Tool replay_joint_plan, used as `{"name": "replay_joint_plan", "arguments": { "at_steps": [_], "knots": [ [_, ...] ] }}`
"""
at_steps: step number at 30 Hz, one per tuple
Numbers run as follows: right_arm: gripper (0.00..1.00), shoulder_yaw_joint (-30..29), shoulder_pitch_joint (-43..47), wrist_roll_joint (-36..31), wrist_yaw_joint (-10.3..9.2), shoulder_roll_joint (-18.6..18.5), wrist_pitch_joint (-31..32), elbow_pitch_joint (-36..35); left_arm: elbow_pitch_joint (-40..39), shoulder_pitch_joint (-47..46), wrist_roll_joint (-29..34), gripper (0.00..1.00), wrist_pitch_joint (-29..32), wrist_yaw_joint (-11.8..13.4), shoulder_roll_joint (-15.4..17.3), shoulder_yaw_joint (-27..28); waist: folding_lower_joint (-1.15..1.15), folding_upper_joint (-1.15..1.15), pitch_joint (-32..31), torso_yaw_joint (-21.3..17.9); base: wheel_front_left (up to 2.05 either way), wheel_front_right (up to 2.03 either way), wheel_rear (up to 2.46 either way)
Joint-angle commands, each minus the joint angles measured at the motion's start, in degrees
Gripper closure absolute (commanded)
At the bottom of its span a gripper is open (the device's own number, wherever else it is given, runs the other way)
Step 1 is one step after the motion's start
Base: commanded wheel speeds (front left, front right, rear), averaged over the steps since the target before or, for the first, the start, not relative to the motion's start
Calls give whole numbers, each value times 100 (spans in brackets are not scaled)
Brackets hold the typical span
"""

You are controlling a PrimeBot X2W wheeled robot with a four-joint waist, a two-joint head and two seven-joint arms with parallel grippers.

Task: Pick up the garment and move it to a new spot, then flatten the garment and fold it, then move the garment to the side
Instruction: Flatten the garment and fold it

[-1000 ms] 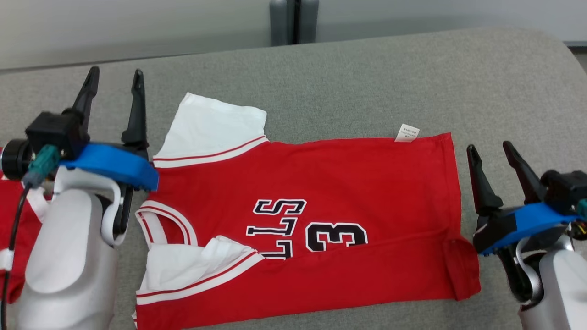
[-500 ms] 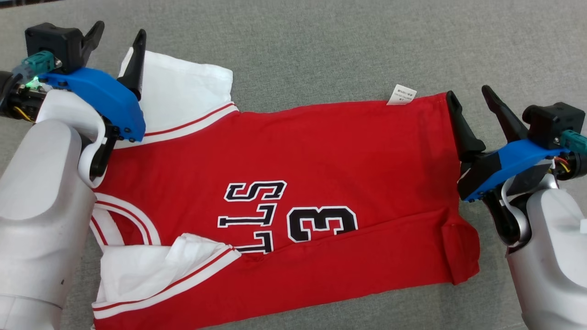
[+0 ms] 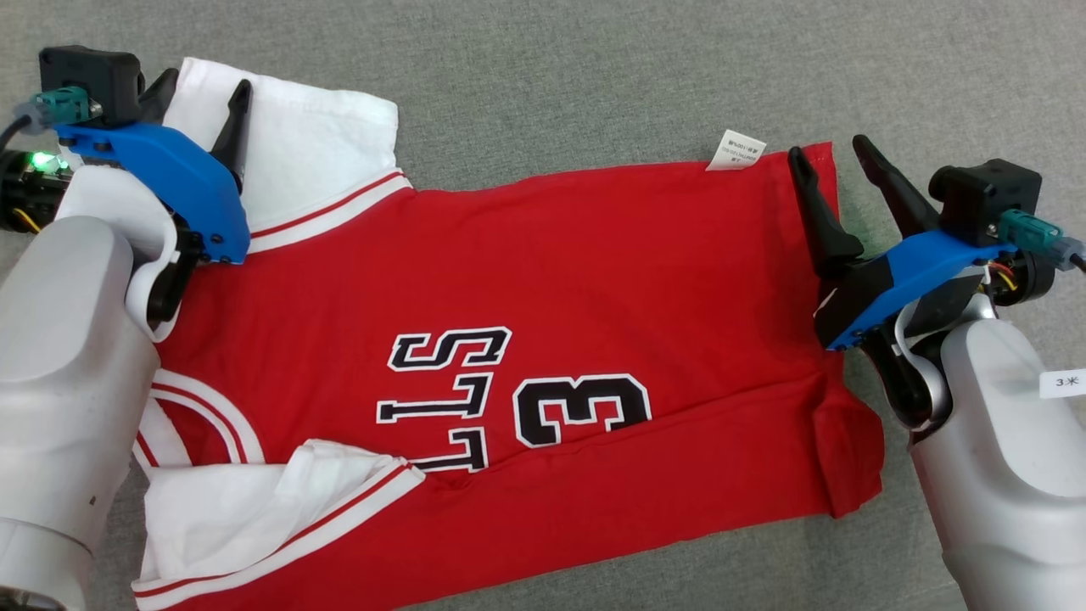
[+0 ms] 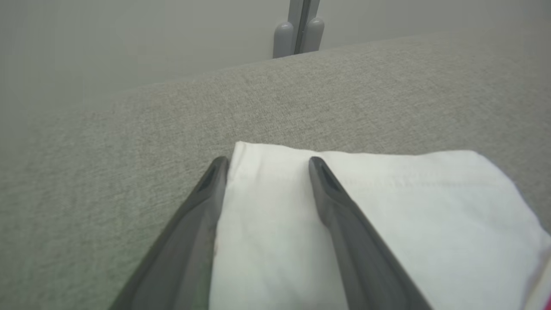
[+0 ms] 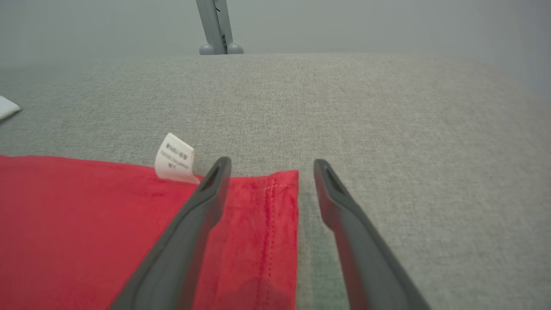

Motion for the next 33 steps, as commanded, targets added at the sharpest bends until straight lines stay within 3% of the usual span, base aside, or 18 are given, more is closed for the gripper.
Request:
{"name": "replay_joint_plan", "arguments": {
  "at_steps": [1, 8, 9, 10, 11, 24, 26, 33],
  "knots": [
    [0, 30, -104, 40, 3, -13, -7, 48, 65, -74, -79, 0, -8, -8, 34, -58, 0, -1, 12, -17, 0, 0, 0],
    [0, 144, -208, 127, 2, -83, 97, 272, 439, -166, -360, 0, 128, -7, -8, -344, 0, -1, 65, -44, 0, 0, 0],
    [0, 153, -220, 145, 3, -91, 109, 313, 490, -164, -400, 31, 180, -7, -39, -391, 0, -1, 65, -40, 0, 0, 0],
    [0, 165, -251, 165, 3, -103, 132, 351, 522, -164, -419, 71, 210, -7, -56, -452, 0, -1, 64, -35, 0, 0, 0],
    [0, 172, -286, 169, 3, -115, 135, 382, 541, -175, -439, 100, 209, -7, -65, -493, 0, -1, 65, -27, 0, 0, 0],
    [0, 332, -612, 315, 3, -222, 600, 1031, 414, -443, -643, 100, -369, -6, -121, -1005, 0, -1, 19, 201, 0, 0, 0],
    [100, 362, -650, 405, 3, -203, 714, 1159, 369, -461, -685, 100, -455, -6, -143, -1090, 0, -1, -1, 239, 0, 0, 0],
    [100, 290, -657, 476, 2, -290, 517, 1265, 265, -405, -828, 100, -847, -6, -151, -1285, 0, -1, -185, 325, 0, 0, 0]
  ]
}}
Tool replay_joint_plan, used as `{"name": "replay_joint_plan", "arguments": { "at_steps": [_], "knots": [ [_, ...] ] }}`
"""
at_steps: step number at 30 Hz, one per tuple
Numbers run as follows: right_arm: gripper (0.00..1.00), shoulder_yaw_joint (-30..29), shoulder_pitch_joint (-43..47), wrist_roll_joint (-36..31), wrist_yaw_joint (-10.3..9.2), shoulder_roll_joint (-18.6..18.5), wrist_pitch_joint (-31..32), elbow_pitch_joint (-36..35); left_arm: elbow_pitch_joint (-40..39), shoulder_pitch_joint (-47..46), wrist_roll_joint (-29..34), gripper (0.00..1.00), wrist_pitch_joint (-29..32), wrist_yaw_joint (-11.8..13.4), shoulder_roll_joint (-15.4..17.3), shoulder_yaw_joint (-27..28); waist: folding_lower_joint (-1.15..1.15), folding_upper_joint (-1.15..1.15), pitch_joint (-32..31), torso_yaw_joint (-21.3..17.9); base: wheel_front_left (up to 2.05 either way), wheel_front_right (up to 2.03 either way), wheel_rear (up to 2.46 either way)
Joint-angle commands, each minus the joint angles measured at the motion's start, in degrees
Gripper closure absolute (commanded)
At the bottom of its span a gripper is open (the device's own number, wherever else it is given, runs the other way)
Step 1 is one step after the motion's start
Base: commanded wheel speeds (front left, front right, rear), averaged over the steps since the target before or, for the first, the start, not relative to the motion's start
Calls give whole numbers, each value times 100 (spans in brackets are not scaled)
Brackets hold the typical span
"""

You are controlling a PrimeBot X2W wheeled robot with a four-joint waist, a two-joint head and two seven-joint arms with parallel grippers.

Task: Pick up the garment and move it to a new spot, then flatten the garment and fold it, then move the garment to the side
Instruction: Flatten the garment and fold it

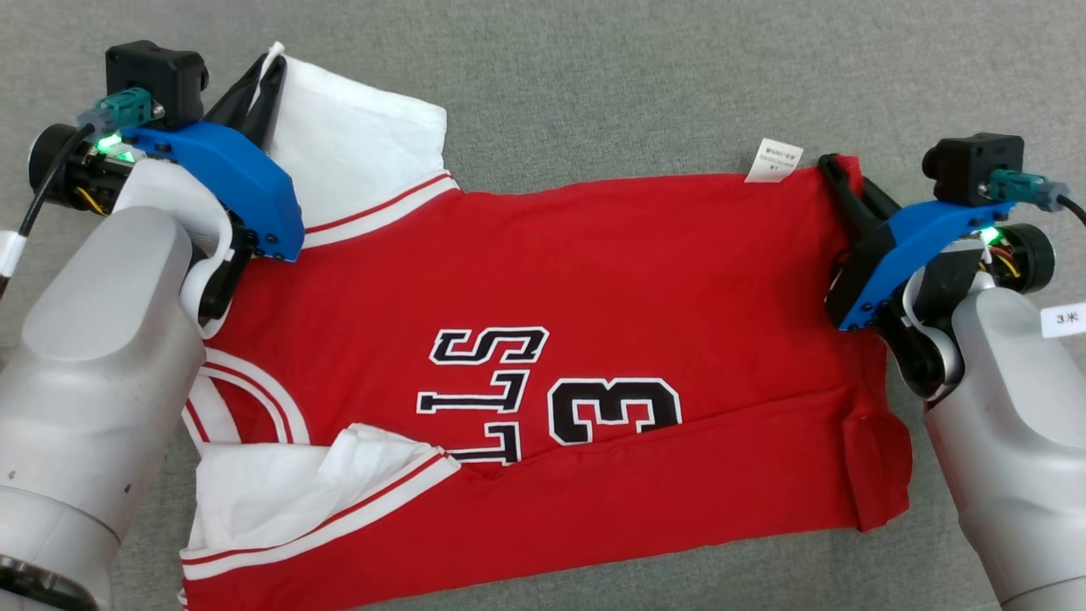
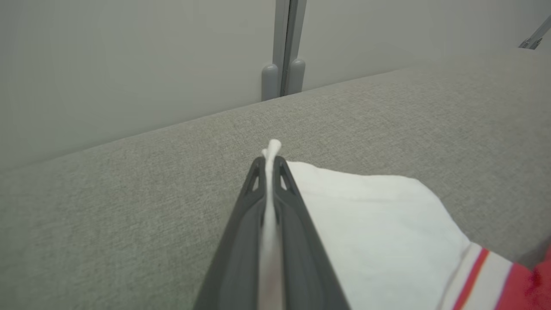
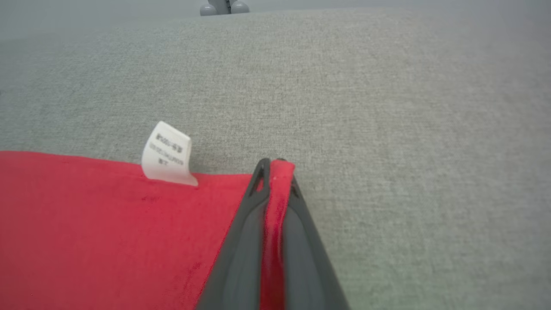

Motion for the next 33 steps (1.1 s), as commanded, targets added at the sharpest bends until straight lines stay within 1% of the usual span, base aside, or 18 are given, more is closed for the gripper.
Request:
{"name": "replay_joint_plan", "arguments": {
  "at_steps": [1, 8, 14, 18, 27, 33],
  "knots": [
    [100, -38, 57, -45, 1, -76, -123, 21, -49, 21, -48, 100, -140, -3, 4, -36, -1, 0, -73, 10, 0, 0, 0],
    [100, -106, 388, -23, 1, -125, -568, 47, -248, 339, -220, 100, -606, -3, -10, -160, -1, 0, -460, 160, 0, 0, 0],
    [100, -77, 788, -33, 1, -158, -894, -83, -708, 801, -277, 100, -873, -2, 98, -168, -1, 0, -735, 286, 0, 0, 0],
    [100, -60, 1062, -45, 1, -195, -1033, -217, -1181, 1238, -220, 100, -941, 118, 191, -149, -1, 0, -852, 376, 0, 0, 0],
    [100, -122, 1694, -79, 1, -315, -1283, -464, -2429, 2402, -186, 100, -984, 577, 523, 100, -1, 0, -1091, 552, 0, 0, 0],
    [100, -128, 1989, -120, 1, -387, -1404, -559, -3159, 3084, -121, 100, -984, 816, 693, 237, -1, 0, -1202, 649, 0, 0, 0]
  ]
}}
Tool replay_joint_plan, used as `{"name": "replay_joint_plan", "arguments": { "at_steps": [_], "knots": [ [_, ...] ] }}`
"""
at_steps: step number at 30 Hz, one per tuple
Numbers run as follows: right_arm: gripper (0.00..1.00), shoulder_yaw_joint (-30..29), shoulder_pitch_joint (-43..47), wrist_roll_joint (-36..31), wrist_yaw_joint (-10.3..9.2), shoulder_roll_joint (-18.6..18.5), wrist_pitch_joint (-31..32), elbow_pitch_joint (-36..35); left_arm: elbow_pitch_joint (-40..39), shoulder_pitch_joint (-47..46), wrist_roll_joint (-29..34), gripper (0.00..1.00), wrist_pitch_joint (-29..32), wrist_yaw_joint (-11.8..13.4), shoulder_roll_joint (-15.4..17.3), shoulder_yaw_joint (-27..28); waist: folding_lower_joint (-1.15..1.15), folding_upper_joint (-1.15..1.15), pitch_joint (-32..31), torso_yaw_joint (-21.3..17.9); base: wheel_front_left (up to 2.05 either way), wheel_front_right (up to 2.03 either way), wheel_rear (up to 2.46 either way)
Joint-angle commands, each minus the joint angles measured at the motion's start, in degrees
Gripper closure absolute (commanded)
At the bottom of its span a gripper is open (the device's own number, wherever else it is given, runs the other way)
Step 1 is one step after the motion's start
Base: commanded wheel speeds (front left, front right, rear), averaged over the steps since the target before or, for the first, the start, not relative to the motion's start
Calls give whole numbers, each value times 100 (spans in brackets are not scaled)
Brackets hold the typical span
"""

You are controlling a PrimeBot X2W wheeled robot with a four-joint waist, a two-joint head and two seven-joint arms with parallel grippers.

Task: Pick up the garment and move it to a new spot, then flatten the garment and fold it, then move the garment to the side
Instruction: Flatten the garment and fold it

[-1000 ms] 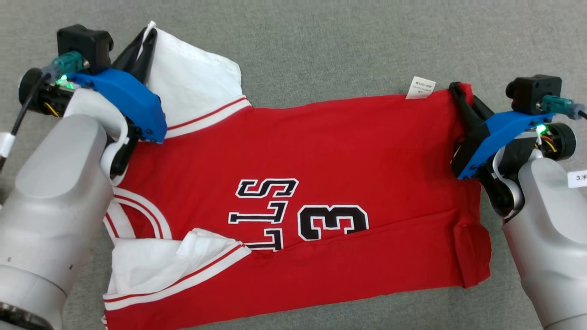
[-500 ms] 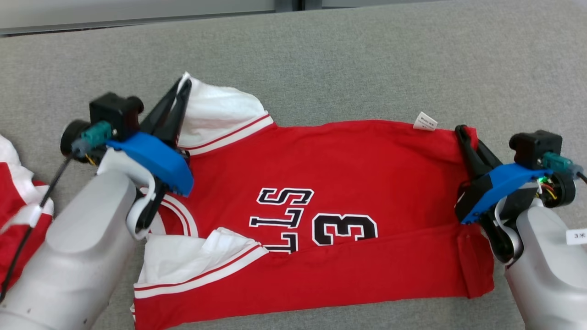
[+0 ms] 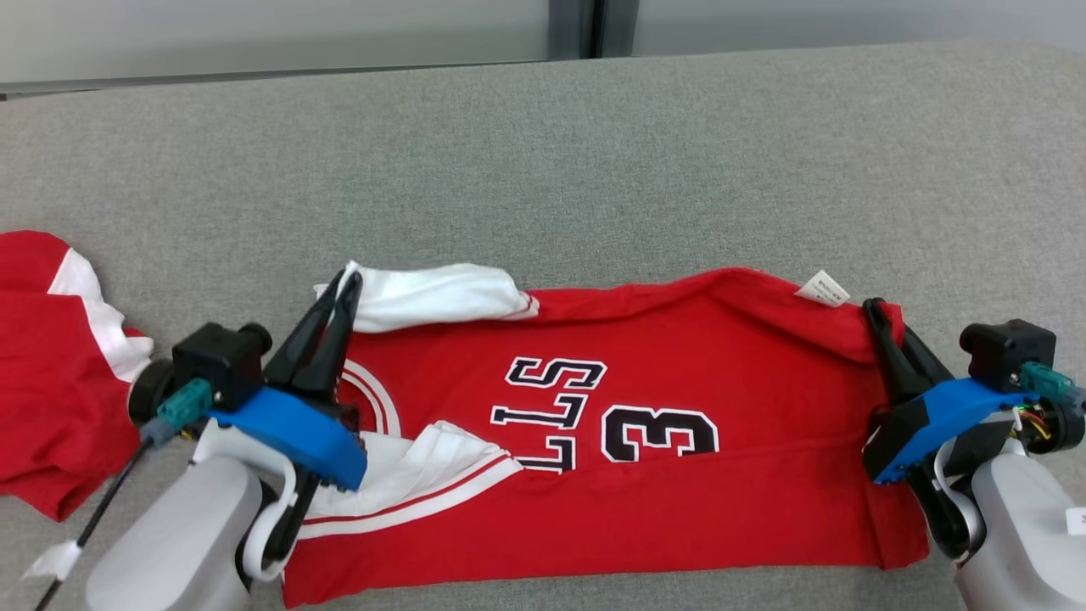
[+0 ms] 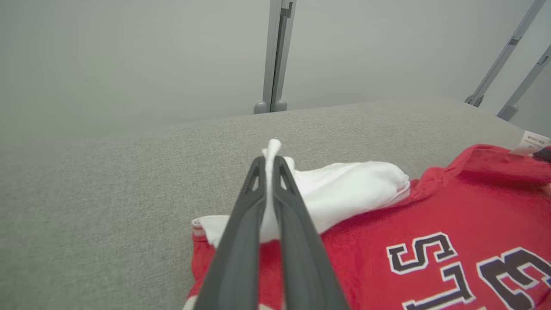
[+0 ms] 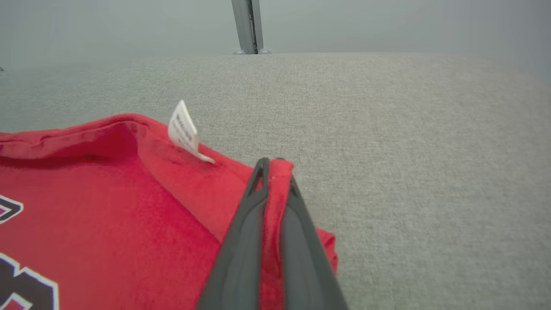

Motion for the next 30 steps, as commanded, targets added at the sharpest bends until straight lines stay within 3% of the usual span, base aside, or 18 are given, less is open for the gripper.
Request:
{"name": "replay_joint_plan", "arguments": {
  "at_steps": [1, 10, 20, 21, 22, 23, 24, 25, 30],
  "knots": [
    [100, -1, 158, 0, 1, -42, -88, -54, -198, 217, 15, 100, -25, 99, 66, 72, 1, 0, -35, 19, 0, 0, 0],
    [100, -31, 666, 97, 1, -87, -414, -226, -760, 1154, -55, 100, -26, 399, 60, 250, 1, 0, -184, 86, 0, 0, 0],
    [99, -188, 1192, 155, 1, -48, -611, -339, -900, 1892, -57, 100, -27, 500, -74, 592, 1, 0, -398, 97, 0, 0, 0],
    [62, -192, 1248, 148, 1, -33, -625, -354, -893, 1941, -56, 100, -27, 511, -97, 636, 1, 0, -425, 96, 0, 0, 0],
    [27, -195, 1302, 157, 1, -18, -643, -380, -898, 1974, -25, 82, -27, 516, -120, 683, 1, 0, -451, 98, 0, 0, 0],
    [32, -210, 1355, 177, 1, -5, -658, -397, -897, 2021, 4, 43, -27, 512, -137, 713, 1, 0, -484, 100, 0, 0, 0],
    [33, -236, 1396, 191, 1, 7, -660, -413, -900, 2061, 32, 23, -27, 523, -156, 754, 1, 0, -511, 98, 0, 0, 0],
    [0, -258, 1432, 193, 1, 18, -671, -429, -910, 2108, 58, 0, -27, 525, -174, 793, 1, 0, -535, 93, 0, 0, 0],
    [0, -397, 1561, 184, 1, 47, -706, -609, -1080, 2285, 376, 0, -27, 573, -329, 1126, 1, 0, -639, 66, 0, 0, 0]
  ]
}}
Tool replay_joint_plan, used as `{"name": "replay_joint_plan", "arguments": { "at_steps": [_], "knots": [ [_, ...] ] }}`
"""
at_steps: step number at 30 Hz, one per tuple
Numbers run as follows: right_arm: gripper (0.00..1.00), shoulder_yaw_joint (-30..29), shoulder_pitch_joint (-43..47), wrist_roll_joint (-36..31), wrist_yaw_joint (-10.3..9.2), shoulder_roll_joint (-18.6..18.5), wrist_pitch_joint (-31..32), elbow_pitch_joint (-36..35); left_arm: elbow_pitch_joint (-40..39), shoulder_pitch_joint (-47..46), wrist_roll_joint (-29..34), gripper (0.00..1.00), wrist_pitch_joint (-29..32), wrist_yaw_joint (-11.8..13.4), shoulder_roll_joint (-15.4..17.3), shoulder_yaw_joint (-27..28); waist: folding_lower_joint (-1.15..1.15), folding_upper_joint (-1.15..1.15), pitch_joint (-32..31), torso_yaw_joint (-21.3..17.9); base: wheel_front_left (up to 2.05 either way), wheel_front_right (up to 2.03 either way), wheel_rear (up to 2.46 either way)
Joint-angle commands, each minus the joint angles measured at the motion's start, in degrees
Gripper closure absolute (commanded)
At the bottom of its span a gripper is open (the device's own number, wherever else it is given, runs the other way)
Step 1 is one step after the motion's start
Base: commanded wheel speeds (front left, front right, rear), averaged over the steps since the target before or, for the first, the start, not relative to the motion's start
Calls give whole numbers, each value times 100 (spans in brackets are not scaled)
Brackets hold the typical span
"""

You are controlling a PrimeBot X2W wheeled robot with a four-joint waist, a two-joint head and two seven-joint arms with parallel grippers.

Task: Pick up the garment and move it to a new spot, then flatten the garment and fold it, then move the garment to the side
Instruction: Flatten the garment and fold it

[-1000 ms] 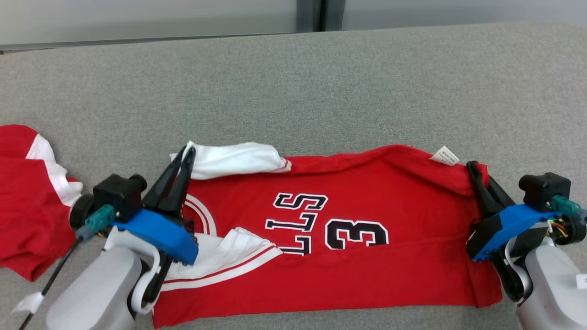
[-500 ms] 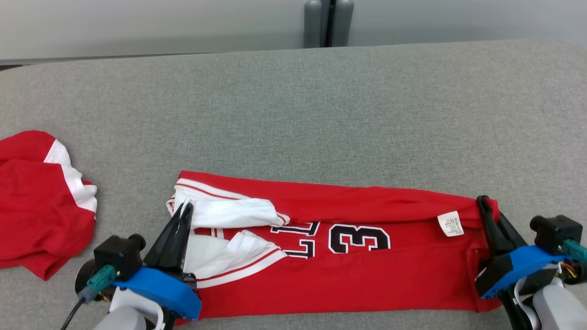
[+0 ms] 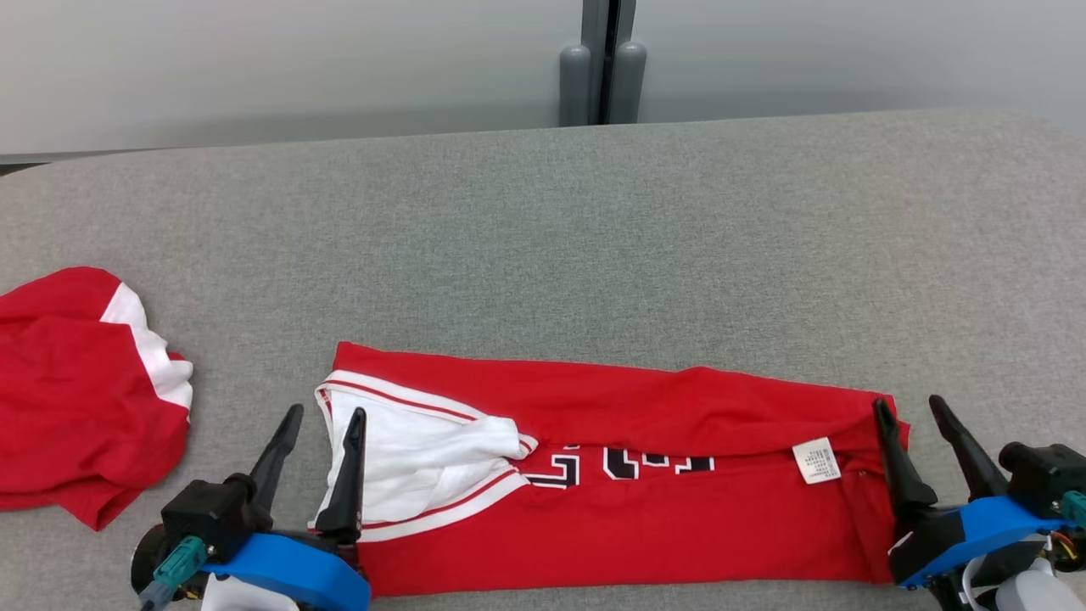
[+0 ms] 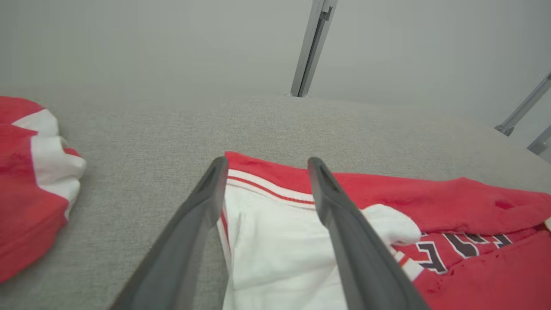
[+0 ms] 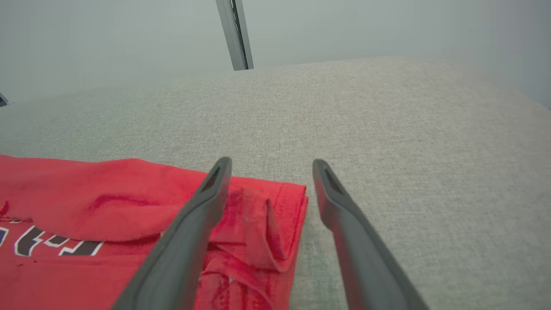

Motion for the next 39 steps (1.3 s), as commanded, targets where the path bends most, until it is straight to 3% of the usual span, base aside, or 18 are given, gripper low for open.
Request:
{"name": "replay_joint_plan", "arguments": {
  "at_steps": [1, 11, 22, 30, 31, 32, 34, 35, 39],
  "knots": [
    [0, -52, 103, 19, 1, -17, -31, -82, -86, 62, 145, 0, -27, 50, -58, 129, 0, 0, -24, -14, 0, 0, 0],
    [0, -467, 8, -23, 2, 20, 141, -281, -797, 482, 1478, 0, -26, 190, -748, 1536, 0, 0, -81, 32, 0, 0, 0],
    [0, -605, -58, -126, 1, 428, 806, 290, -733, 735, 2410, 0, -27, -210, -1445, 2525, 0, 0, -3, 103, 0, 0, 0],
    [0, -478, 130, -95, 1, 656, 1162, 691, -491, 784, 2771, 0, -27, -495, -1722, 2931, 0, 0, -3, 98, 0, 0, 0],
    [4, -460, 150, -67, 2, 693, 1199, 725, -468, 786, 2809, 0, -27, -520, -1747, 2970, 0, 0, -4, 97, 0, 0, 0],
    [28, -431, 162, -46, 2, 721, 1225, 754, -448, 784, 2855, 0, -27, -550, -1768, 3003, 0, 0, -6, 96, 0, 0, 0],
    [61, -401, 157, 38, 2, 779, 1255, 801, -416, 772, 2930, 0, -27, -588, -1812, 3064, 0, 0, -14, 96, 0, 0, 0],
    [100, -393, 137, 61, 2, 798, 1253, 813, -403, 766, 2968, 0, -27, -616, -1829, 3094, 0, 0, -18, 96, 0, 0, 0],
    [100, -413, 47, 169, 1, 819, 1186, 811, -344, 773, 3091, 0, -27, -673, -1882, 3188, 0, 0, -44, 90, 0, 0, 0]
  ]
}}
